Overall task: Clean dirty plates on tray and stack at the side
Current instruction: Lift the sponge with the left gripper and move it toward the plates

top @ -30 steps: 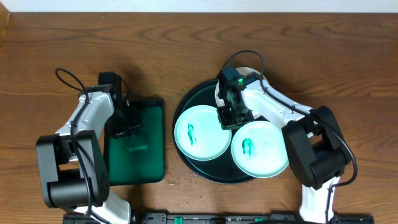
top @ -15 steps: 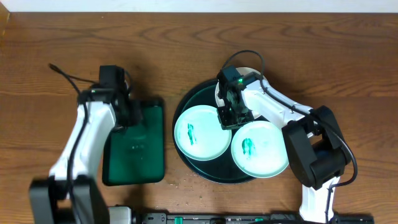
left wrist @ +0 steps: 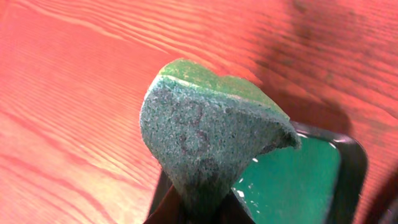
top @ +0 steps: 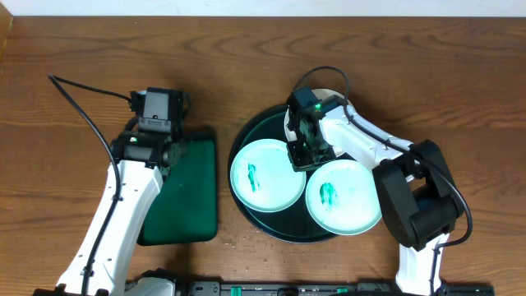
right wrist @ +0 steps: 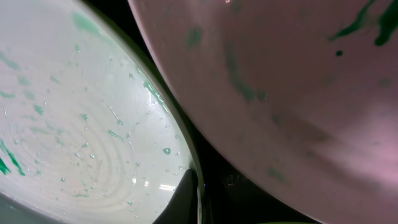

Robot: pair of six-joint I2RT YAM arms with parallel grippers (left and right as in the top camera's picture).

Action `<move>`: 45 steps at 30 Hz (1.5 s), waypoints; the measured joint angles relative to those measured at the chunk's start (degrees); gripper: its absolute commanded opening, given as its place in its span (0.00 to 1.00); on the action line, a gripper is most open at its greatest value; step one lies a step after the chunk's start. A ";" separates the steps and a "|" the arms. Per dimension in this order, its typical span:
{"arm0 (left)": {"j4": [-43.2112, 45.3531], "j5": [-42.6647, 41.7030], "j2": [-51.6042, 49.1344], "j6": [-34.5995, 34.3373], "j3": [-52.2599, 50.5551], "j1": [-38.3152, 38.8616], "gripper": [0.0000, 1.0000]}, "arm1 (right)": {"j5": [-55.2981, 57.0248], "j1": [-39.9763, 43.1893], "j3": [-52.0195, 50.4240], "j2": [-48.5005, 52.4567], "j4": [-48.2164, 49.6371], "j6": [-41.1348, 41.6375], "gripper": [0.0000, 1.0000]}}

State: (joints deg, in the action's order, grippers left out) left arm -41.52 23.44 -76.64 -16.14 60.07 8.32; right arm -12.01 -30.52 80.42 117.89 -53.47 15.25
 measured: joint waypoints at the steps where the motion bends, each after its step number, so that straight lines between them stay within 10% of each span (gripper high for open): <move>1: 0.22 0.94 0.00 -0.26 0.00 0.37 0.07 | 0.00 0.00 0.00 0.00 0.00 0.00 0.01; 45: 1.75 9.97 0.00 -1.97 0.00 5.73 0.07 | 0.02 0.00 0.09 0.00 -0.24 -0.02 0.01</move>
State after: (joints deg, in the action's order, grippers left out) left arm -39.77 33.41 -76.64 -18.11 60.07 14.04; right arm -11.99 -30.52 80.51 117.89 -53.71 15.22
